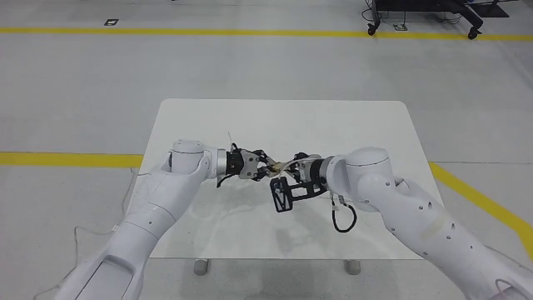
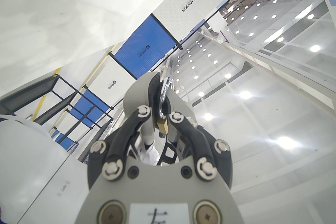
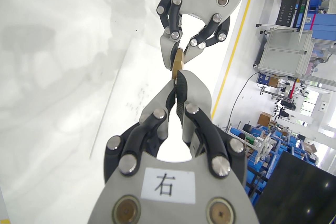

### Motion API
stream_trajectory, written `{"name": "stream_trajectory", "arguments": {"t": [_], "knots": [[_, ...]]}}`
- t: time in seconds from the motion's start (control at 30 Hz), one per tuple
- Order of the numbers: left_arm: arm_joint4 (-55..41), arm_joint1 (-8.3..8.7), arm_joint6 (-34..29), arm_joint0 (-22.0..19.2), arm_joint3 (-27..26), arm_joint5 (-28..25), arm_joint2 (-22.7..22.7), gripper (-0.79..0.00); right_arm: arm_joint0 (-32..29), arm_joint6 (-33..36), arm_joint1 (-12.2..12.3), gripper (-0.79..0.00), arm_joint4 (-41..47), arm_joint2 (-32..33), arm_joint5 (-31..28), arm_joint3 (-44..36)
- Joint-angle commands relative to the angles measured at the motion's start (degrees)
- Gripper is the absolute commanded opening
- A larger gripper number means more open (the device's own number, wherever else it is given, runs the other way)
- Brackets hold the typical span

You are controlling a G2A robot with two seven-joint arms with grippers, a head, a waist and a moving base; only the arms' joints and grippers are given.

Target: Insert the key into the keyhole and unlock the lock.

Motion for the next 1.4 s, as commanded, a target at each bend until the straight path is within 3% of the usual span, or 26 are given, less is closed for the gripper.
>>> {"name": "stream_trajectory", "arguments": {"t": [0.0, 0.03, 0.07, 0.1, 0.37, 0.6, 0.7, 0.9, 0.93, 1.0, 1.03, 1.3, 1.37], "knots": [[-0.31, 0.05, 0.17, 0.02, 0.04, -0.35, -0.23, -0.785, 0.02, -0.09, -0.09, -0.785, 0.76, 0.19, 0.42, 0.29], [-0.44, 0.07, 0.23, 0.05, 0.01, -0.50, -0.32, -0.785, -0.02, -0.19, -0.13, -0.785, 1.38, 0.33, 0.47, 0.37], [-0.54, 0.10, 0.27, 0.09, -0.05, -0.70, -0.40, -0.785, -0.08, -0.44, -0.14, -0.480, 2.31, 0.57, 0.31, 0.57], [-0.60, 0.13, 0.29, 0.12, -0.10, -0.83, -0.45, -0.785, -0.03, -0.49, -0.12, 0.000, 2.89, 0.95, 0.27, 0.59], [-1.46, 0.52, 4.74, 1.17, -1.54, -6.62, -2.98, -0.785, -2.70, -2.13, 0.41, 0.000, 6.39, 5.64, 5.29, -2.25], [1.38, 1.34, 15.02, 6.35, -9.67, -22.53, -7.27, -0.785, -2.70, -2.13, 0.41, 0.000, 6.39, 5.64, 5.29, -2.25], [5.03, 1.99, 16.40, 9.60, -14.49, -29.43, -8.73, -0.785, -2.80, -2.67, 0.38, 0.000, 6.60, 5.89, 6.22, -2.27], [6.01, 2.72, 17.42, 13.98, -19.35, -36.05, -11.86, -0.785, -10.56, -20.58, 0.55, 0.000, 0.42, 9.60, 24.96, 0.31], [6.19, 2.78, 17.57, 14.37, -19.81, -36.53, -12.17, -0.785, -11.88, -23.74, 0.58, -0.062, -1.16, 9.79, 27.56, 0.67], [6.49, 2.89, 17.81, 14.97, -20.45, -36.92, -12.62, -0.785, -13.85, -29.50, 0.61, -0.366, -3.82, 10.13, 31.87, 1.44], [6.60, 2.92, 17.85, 15.16, -20.68, -36.88, -12.75, -0.785, -14.52, -31.20, 0.62, -0.394, -5.22, 10.10, 33.11, 1.68], [6.60, 2.84, 19.04, 15.42, -20.54, -36.33, -13.07, -0.785, -15.02, -33.05, -0.37, -0.416, -13.81, 6.06, 37.59, 2.83], [6.77, 2.77, 19.46, 15.39, -20.52, -36.26, -12.96, -0.785, -14.31, -32.01, -0.79, -0.388, -15.40, 4.60, 37.65, 3.02]]}}
